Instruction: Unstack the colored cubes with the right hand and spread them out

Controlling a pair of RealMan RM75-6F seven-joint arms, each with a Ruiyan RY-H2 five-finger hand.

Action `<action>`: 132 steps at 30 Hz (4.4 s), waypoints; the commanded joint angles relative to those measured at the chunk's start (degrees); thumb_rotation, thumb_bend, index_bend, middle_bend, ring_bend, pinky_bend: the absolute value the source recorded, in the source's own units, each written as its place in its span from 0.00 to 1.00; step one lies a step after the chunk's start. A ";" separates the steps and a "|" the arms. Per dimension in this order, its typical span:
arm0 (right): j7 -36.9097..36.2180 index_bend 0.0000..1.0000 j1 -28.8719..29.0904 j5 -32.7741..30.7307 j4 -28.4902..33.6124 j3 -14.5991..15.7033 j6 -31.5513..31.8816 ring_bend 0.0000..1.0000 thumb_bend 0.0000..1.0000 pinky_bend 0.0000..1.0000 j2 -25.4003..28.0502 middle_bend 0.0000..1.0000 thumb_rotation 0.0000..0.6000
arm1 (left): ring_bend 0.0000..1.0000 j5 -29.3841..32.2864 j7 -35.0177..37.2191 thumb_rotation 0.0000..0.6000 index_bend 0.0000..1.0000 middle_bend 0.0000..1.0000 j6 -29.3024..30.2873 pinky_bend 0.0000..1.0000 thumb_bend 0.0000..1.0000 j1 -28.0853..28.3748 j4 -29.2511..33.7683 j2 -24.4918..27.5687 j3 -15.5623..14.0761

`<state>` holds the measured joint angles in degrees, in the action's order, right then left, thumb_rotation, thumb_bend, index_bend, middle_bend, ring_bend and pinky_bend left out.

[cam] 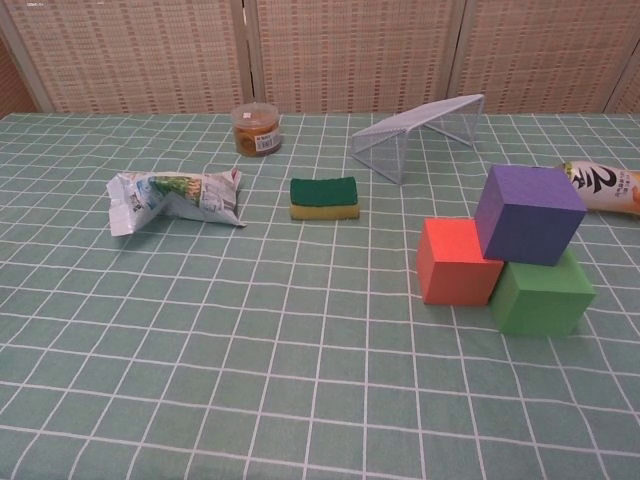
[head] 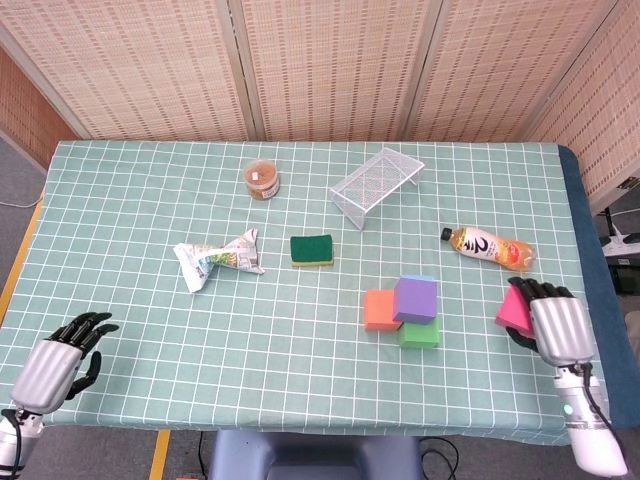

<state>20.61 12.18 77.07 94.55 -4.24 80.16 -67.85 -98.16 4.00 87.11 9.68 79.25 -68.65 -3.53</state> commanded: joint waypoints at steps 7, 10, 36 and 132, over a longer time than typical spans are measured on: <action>-7.24 0.00 -0.67 0.80 -2.01 2.32 -5.82 0.00 0.10 0.18 3.48 0.01 1.00 | 0.17 0.12 -0.17 1.00 0.28 0.19 -0.44 0.43 0.67 0.12 0.03 -0.06 -0.04; -11.78 0.00 -0.36 5.20 -1.75 3.55 -6.01 0.00 0.09 0.15 4.23 0.00 1.00 | 0.17 0.00 -0.06 1.00 0.28 0.19 -0.30 0.43 0.67 0.09 0.02 -0.02 -0.08; -24.52 0.02 11.39 12.32 -8.70 -1.04 -13.34 0.01 0.09 0.22 -9.69 0.00 1.00 | 0.17 -0.01 0.70 1.00 0.28 0.19 0.26 0.43 0.67 -0.06 -0.13 0.21 0.06; -33.41 0.00 16.15 12.35 -10.59 6.29 -27.71 0.00 0.05 0.23 -4.90 0.06 1.00 | 0.17 -0.26 0.68 1.00 0.28 0.20 -0.31 0.43 0.67 0.16 -0.09 0.12 -0.22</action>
<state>-12.52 28.17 89.19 83.70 1.81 52.53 -72.98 -98.42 4.69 86.81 9.83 79.16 -68.52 -3.75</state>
